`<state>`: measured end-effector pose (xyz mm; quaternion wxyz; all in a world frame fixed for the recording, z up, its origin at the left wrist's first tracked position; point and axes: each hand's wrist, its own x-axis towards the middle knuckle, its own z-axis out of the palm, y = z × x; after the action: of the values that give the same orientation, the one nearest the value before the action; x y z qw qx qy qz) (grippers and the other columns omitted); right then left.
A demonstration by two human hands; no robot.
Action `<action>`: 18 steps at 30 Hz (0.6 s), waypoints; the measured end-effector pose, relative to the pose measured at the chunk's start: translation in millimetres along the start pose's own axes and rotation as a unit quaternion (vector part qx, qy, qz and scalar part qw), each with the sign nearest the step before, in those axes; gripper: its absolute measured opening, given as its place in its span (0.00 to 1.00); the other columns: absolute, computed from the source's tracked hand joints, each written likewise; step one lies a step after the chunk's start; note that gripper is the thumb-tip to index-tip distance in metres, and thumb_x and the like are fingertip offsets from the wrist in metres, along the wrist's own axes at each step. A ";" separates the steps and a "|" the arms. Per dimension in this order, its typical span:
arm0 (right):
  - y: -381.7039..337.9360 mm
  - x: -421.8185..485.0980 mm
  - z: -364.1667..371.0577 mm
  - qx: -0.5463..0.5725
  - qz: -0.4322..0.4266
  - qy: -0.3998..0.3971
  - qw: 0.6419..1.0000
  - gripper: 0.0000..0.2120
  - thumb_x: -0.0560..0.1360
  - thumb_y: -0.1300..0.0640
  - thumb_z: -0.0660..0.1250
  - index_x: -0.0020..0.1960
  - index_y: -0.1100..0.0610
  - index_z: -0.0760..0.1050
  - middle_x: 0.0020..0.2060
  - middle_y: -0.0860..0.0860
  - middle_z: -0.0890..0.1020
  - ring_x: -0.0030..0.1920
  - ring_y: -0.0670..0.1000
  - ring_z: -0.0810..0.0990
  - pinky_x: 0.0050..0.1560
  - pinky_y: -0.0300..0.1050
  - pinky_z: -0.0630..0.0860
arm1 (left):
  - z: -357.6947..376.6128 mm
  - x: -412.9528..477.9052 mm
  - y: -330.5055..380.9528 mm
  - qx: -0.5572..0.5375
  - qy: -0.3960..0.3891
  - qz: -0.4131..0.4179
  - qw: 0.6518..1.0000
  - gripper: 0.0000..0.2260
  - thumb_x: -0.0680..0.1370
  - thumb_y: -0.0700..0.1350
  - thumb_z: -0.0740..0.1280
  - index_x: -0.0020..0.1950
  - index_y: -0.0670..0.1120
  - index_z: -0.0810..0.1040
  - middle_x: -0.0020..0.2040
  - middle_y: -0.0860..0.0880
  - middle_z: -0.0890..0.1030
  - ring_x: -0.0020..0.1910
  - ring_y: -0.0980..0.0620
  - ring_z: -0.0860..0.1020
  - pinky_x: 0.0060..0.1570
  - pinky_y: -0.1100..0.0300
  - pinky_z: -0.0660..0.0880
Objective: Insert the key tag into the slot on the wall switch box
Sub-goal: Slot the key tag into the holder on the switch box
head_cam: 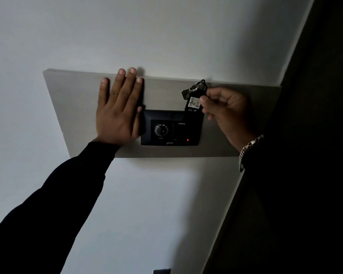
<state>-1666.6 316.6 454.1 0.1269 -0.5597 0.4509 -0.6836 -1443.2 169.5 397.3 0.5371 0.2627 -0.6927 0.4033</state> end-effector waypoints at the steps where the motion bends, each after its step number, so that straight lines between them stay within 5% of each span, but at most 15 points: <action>1: 1.9 1.2 1.4 -0.004 -0.003 -0.001 1.000 0.07 0.72 0.64 0.71 0.42 0.52 0.78 0.30 0.47 0.82 0.27 0.41 0.79 0.25 0.33 0.71 | -0.5 -0.5 -0.2 0.008 -0.007 0.003 1.000 0.27 0.81 0.48 0.53 0.79 0.42 0.61 0.80 0.41 0.64 0.81 0.44 0.57 0.80 0.42 0.53; 18: 10.4 4.9 19.3 -0.107 0.010 -0.045 0.993 0.09 0.72 0.66 0.71 0.51 0.62 0.79 0.32 0.52 0.81 0.26 0.39 0.78 0.26 0.32 0.74 | -0.6 -11.4 -7.9 0.065 -0.041 -0.010 0.997 0.30 0.82 0.55 0.48 0.82 0.45 0.54 0.82 0.46 0.54 0.83 0.44 0.48 0.80 0.42 0.47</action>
<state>-1654.7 298.2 448.7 0.0929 -0.5958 0.5210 -0.6041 -1433.3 164.9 388.7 0.4937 0.3201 -0.6843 0.4307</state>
